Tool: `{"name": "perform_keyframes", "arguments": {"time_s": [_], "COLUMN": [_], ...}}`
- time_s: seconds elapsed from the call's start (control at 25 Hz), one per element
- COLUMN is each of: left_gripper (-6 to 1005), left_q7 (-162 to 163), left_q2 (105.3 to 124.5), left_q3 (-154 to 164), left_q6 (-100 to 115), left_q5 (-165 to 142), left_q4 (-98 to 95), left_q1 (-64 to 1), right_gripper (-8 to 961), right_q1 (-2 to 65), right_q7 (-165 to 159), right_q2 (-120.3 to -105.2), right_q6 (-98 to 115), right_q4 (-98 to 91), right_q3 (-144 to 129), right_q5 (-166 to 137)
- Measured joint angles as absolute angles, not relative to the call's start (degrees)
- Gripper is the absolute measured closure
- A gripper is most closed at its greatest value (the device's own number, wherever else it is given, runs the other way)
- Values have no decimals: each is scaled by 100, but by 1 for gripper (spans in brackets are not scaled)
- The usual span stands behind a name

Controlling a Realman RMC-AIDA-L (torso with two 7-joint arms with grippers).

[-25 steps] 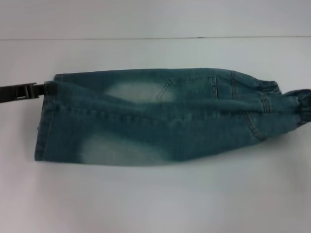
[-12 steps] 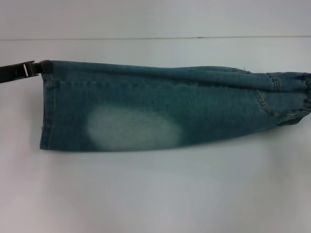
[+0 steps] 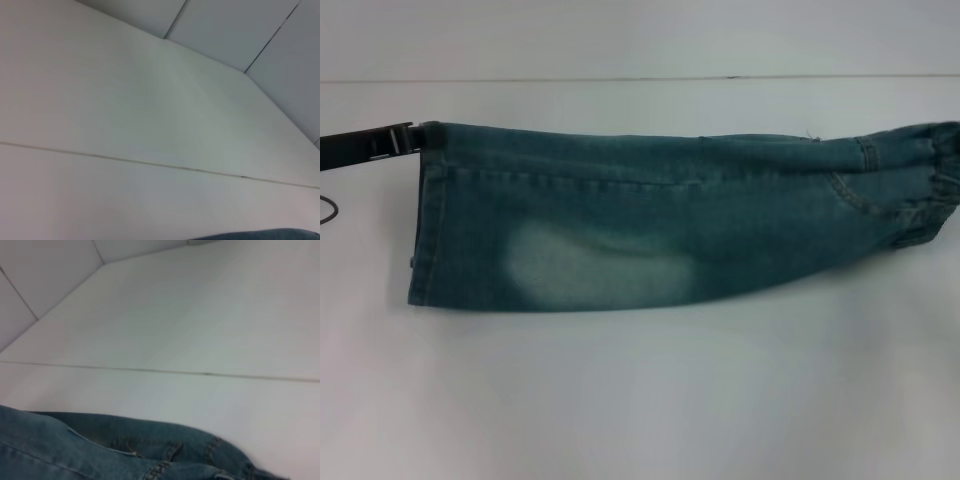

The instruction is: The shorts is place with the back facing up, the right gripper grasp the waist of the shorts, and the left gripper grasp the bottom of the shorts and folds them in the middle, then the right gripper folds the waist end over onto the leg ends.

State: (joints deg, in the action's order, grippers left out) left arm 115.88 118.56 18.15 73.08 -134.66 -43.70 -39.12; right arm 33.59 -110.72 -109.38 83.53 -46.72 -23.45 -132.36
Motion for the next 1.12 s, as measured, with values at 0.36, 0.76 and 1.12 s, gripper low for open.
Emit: {"name": "perform_keyframes", "arguments": {"time_s": [0.36, 0.76, 1.12], "left_gripper": [996, 997, 997], "left_q7": [11573, 11578, 11590], "left_q2": [11947, 12022, 12029], "left_q3": [1877, 1997, 2078], "left_q6": [7301, 7282, 7158], "left_q5": [-13464, -13465, -13465], "left_q4": [-4370, -4398, -4392], "left_q1": [-3926, -3920, -3920], "right_gripper": [897, 896, 895], "right_q1": [3520, 3538, 3610], "right_q7": [-11055, -11047, -11047], "right_q2": [-10969, -10961, -10997], "right_q6": [8024, 7699, 7697], "right_q4": [-4751, -4763, -4749], "right_q3": [-2606, -2786, -2886], "right_q5": [-13237, -13242, -13239]}}
